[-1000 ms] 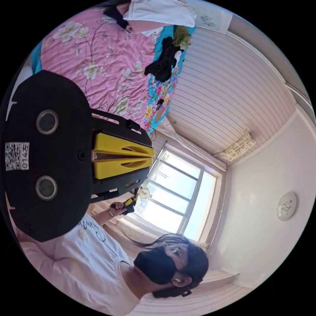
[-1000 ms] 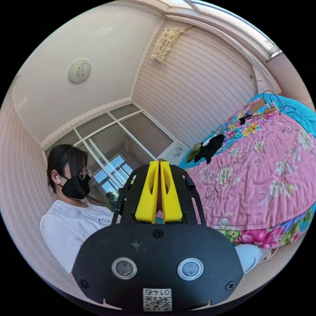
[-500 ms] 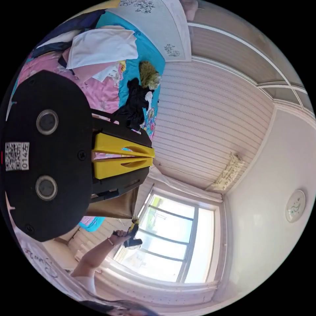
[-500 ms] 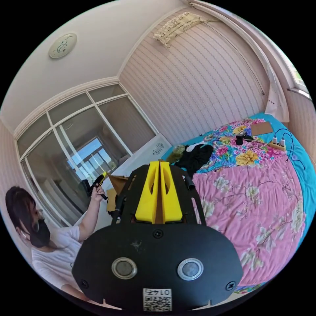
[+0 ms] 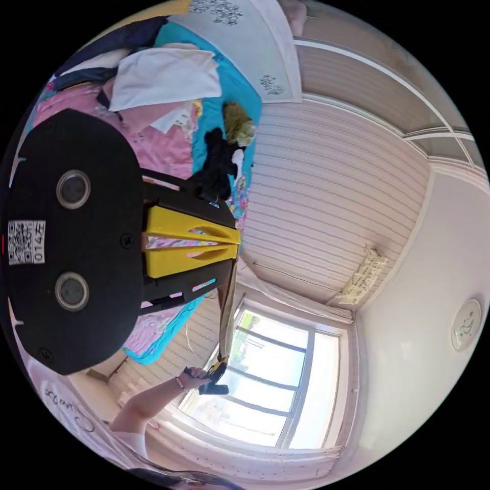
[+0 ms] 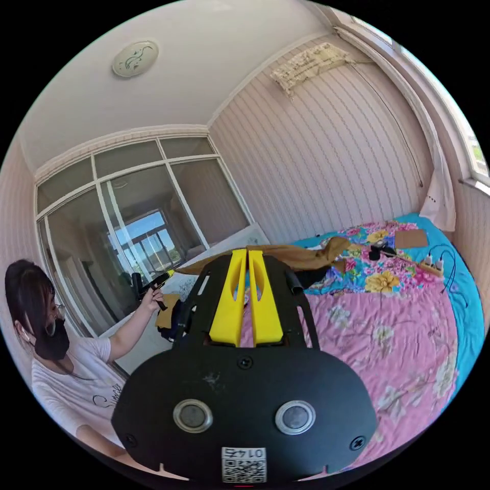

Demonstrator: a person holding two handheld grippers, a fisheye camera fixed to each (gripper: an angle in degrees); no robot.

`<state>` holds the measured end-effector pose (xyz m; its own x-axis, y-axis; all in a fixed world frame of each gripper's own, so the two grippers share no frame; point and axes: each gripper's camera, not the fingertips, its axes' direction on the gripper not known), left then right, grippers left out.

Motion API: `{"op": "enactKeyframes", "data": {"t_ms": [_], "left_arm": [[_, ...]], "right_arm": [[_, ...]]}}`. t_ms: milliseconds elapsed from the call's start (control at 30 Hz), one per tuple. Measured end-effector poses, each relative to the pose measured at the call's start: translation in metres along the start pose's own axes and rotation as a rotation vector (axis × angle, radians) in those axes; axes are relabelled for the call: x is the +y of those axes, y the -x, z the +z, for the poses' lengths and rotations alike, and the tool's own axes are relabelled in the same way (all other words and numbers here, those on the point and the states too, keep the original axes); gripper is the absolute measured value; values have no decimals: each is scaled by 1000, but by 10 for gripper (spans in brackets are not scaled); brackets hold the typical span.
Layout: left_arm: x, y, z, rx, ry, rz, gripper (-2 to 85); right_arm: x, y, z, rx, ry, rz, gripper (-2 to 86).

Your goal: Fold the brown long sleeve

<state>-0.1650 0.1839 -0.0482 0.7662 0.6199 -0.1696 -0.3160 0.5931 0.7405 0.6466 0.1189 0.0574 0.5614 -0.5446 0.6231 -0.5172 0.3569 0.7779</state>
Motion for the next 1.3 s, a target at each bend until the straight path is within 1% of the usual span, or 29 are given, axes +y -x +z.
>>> {"op": "enactKeyframes", "data": {"t_ms": [67,100,167,200,267,300,367,433,600,733,867,1033,1100,1200,1267,1300], "left_arm": [[69,23,9,12,122,-62,-10],[87,27,12,9,163,-72,-10],[161,40,22,-6,303,-129,-10],[179,44,25,-11,344,-149,-10],[240,54,42,-67,516,-208,-10],[252,56,46,-77,555,-220,-10],[288,63,61,-106,688,-253,-10],[302,66,71,-108,757,-273,-10],[296,70,79,-124,785,-256,-10],[290,72,74,-123,810,-250,-10],[303,71,71,-113,872,-275,-10],[317,70,87,-106,902,-294,-9],[317,71,94,-132,913,-302,-9],[312,74,97,-170,915,-279,-5],[305,74,102,-179,907,-251,7],[304,74,104,-180,906,-244,13]], "right_arm": [[83,-39,17,-6,110,124,-2],[105,-47,20,5,136,162,-2],[193,-82,32,34,231,338,-2],[214,-90,36,45,258,388,-2],[286,-115,52,112,391,551,-3],[300,-119,57,128,423,578,-3],[335,-133,73,190,536,647,-3],[345,-142,84,196,588,672,-3],[343,-159,107,231,661,653,-2],[341,-164,127,266,784,598,-2],[358,-171,143,290,890,582,-1],[374,-184,168,328,907,590,1],[376,-188,176,343,905,587,3],[378,-195,186,413,955,566,7],[376,-197,192,516,974,518,12],[376,-197,195,528,974,502,15]]}}
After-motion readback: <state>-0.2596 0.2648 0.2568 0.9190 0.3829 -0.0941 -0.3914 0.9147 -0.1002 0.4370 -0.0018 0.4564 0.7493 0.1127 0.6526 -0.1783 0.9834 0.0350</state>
